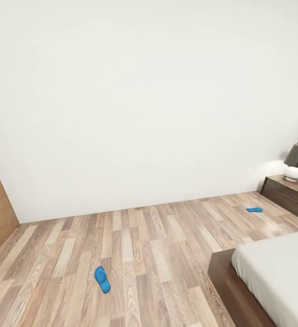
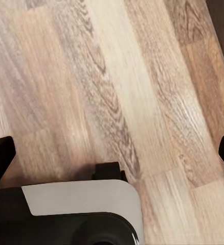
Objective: In the bedroom, move the book from the bed onto either nightstand, and place the two sandals side by side next to the bed.
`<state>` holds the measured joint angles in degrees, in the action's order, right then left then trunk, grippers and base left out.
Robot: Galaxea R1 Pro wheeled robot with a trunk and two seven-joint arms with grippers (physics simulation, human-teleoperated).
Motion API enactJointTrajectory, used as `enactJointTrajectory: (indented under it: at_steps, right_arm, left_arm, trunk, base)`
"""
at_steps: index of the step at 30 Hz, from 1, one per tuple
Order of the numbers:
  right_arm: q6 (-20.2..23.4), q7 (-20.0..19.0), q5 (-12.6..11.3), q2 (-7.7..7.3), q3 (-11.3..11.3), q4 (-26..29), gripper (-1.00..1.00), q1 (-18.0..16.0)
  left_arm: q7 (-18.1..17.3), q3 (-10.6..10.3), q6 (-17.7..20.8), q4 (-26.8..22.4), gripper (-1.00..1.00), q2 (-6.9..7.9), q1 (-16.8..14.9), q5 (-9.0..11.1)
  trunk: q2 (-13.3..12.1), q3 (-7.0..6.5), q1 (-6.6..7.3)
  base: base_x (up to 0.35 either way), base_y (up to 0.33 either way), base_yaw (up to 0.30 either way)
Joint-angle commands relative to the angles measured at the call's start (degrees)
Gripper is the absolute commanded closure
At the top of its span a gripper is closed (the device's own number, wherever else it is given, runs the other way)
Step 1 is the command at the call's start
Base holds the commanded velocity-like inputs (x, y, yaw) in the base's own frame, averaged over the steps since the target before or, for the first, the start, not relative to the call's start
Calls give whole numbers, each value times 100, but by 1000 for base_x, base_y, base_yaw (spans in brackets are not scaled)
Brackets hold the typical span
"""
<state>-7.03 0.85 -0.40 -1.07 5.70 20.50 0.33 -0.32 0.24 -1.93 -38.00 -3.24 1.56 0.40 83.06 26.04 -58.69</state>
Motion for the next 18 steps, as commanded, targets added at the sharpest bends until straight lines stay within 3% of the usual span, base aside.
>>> enactJointTrajectory:
  at_steps: [1, 18]
  right_arm:
    - [-9, 3, -4, 2, 11, 7, -100, 2]
    - [-9, 3, -4, 2, 11, 7, -100, 2]
  left_arm:
    - [-3, 2, -9, -6, -100, -1, 2, 4]
    - [-3, 2, -14, -6, -100, -1, 2, 4]
  trunk:
    - [2, 3, -4]
    - [2, 3, -4]
  base:
    - [311, -81, 0]
    - [299, -92, 0]
